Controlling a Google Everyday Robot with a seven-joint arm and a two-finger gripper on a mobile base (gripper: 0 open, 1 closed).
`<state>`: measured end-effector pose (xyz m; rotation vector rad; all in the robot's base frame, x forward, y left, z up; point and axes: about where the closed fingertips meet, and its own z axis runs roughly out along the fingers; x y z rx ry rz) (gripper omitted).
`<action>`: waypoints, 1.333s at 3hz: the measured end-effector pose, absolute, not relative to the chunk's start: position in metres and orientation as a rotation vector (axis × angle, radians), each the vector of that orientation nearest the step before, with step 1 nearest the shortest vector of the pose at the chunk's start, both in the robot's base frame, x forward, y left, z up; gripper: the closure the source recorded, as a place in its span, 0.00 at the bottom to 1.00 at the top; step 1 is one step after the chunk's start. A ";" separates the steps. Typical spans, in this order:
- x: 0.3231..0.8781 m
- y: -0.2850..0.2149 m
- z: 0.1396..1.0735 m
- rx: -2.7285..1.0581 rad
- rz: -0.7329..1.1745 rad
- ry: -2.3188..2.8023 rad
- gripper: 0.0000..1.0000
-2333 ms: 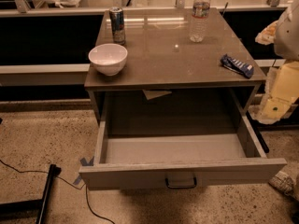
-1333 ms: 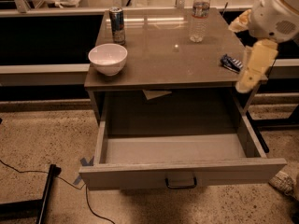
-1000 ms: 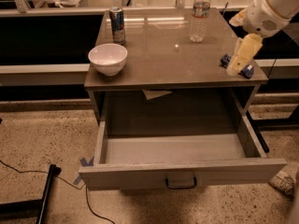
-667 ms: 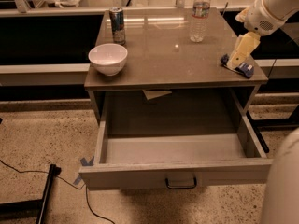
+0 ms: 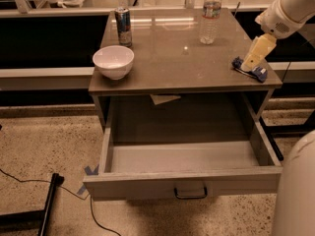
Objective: Place rxbar blueberry into top drawer
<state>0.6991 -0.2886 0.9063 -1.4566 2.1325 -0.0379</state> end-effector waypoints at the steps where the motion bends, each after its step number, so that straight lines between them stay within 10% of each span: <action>1: 0.702 -0.321 0.890 -1.270 -0.011 2.220 0.00; 3: 0.710 -0.346 0.857 -0.953 0.221 2.246 0.06; 4: 0.722 -0.338 0.845 -0.921 0.297 2.229 0.24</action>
Offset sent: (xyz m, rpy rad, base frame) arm 0.0001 -0.0850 -0.0380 0.3328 0.0068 -0.3748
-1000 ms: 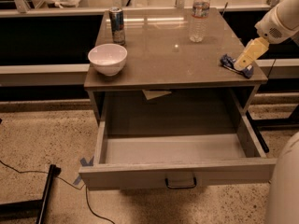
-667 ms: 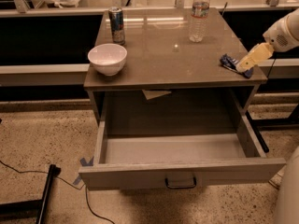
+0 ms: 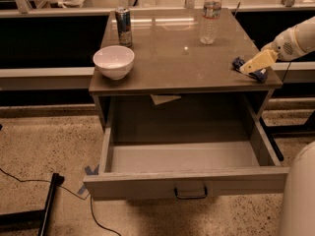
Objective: Place rxbar blueberry into top drawer
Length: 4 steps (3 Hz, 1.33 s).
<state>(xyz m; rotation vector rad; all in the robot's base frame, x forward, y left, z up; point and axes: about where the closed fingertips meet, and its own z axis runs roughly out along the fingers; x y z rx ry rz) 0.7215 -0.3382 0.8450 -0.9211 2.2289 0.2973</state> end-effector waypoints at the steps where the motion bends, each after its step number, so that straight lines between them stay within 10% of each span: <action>1: 0.730 -0.333 0.834 -0.906 0.344 2.220 0.41; 4: 0.732 -0.326 0.840 -0.938 0.390 2.147 0.96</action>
Offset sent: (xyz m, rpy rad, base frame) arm 0.0208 0.0052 -0.0188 0.0598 -0.0020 0.0288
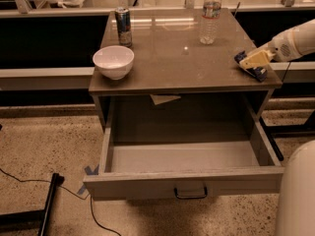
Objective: Place rxbar blueberry into top drawer
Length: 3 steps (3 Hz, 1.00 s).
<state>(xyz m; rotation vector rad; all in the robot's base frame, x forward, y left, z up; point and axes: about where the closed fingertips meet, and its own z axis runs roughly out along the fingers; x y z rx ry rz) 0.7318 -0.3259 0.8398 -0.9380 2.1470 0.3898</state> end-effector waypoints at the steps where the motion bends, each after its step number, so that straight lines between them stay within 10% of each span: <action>1: 0.723 -0.320 0.874 -0.985 0.366 2.070 1.00; 3: 0.693 -0.265 0.895 -1.051 0.403 1.989 1.00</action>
Offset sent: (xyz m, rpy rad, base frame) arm -0.0665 0.0605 0.0787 0.0396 -0.1579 0.1027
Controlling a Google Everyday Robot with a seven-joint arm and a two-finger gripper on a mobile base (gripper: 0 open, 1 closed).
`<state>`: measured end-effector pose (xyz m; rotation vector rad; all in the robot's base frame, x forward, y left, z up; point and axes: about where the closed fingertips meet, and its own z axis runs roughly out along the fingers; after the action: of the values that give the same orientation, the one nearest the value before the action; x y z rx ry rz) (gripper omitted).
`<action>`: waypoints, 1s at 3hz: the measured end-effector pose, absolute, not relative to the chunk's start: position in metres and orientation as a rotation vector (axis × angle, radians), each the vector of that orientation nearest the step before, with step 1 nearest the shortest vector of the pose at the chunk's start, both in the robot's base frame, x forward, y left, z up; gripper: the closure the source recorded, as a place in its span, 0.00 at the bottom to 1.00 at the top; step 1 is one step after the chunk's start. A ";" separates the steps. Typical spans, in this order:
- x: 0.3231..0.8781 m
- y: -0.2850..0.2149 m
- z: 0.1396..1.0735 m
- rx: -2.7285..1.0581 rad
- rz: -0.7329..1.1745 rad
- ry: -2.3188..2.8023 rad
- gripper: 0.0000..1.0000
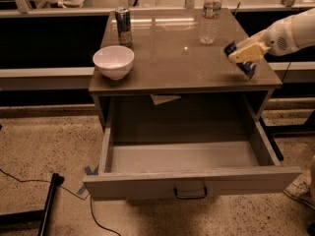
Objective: Place rxbar blueberry into top drawer
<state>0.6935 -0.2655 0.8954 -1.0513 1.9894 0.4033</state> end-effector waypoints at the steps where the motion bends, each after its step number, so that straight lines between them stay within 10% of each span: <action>1: 0.669 -0.247 0.886 -1.039 0.406 1.978 1.00; 3: 0.593 -0.226 0.815 -1.108 0.475 2.102 1.00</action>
Offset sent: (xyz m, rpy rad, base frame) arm -0.1324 0.0542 -0.1130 -0.0134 0.1902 0.0357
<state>0.5931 -0.2265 0.8146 -1.1082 2.1024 0.4752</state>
